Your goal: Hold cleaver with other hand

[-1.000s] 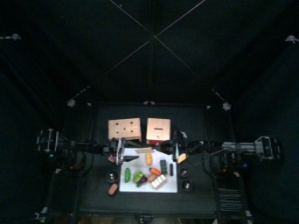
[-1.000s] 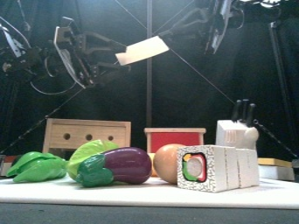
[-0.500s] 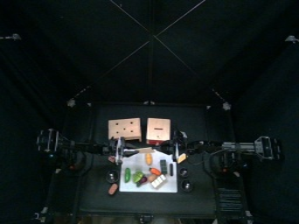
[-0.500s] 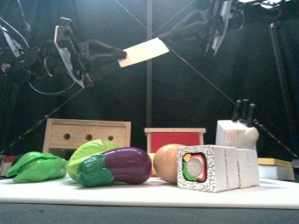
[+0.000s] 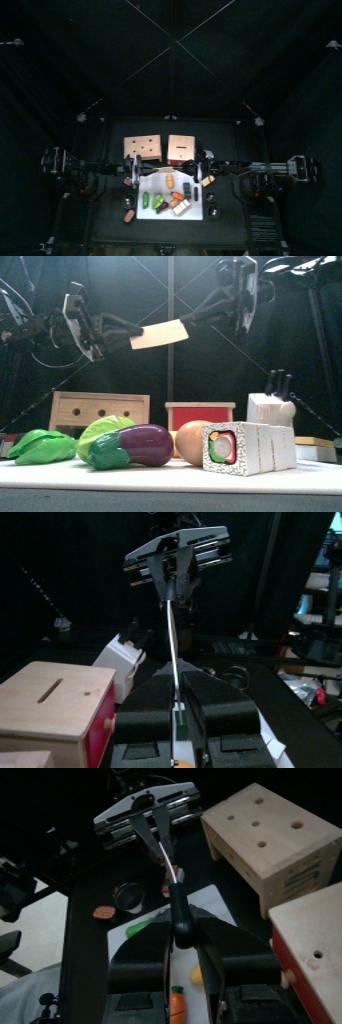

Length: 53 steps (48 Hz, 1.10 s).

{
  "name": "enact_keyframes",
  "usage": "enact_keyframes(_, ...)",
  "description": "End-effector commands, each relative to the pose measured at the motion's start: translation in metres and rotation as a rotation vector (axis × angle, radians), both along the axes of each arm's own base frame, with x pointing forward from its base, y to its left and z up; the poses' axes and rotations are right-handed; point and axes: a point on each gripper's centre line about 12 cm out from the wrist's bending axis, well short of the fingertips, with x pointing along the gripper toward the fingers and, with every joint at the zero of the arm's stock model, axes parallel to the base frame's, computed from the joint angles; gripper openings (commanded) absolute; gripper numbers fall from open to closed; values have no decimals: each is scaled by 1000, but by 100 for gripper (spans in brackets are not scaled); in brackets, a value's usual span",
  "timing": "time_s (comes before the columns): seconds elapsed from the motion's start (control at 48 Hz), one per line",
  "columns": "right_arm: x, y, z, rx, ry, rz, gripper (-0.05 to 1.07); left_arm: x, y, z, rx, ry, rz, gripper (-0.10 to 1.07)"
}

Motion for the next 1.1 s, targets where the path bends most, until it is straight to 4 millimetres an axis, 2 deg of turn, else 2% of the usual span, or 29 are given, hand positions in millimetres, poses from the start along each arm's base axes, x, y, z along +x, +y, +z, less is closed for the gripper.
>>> enact_keyframes(0.0, 4, -2, -3, 3, 21, -20, 46, 5, -2, 4, 10, -7, -11, 42)
enact_keyframes(0.229, -4, -8, -15, -10, 92, -79, 36, 8, -4, -8, 26, 70, -31, 42)
enact_keyframes(0.417, -4, -2, -34, -29, 170, -75, 36, 8, -6, -10, 35, 80, -42, 42)
enact_keyframes(0.688, -7, -3, -43, -227, 203, 2, 35, 9, -9, -17, 104, 129, -104, 42)
enact_keyframes(0.812, -8, -1, -46, -266, 199, 46, 35, 10, -10, -20, 134, 144, -134, 42)
enact_keyframes(1.083, -8, -17, -52, -234, 173, 66, 35, 13, -1, -35, 171, 205, -116, 42)
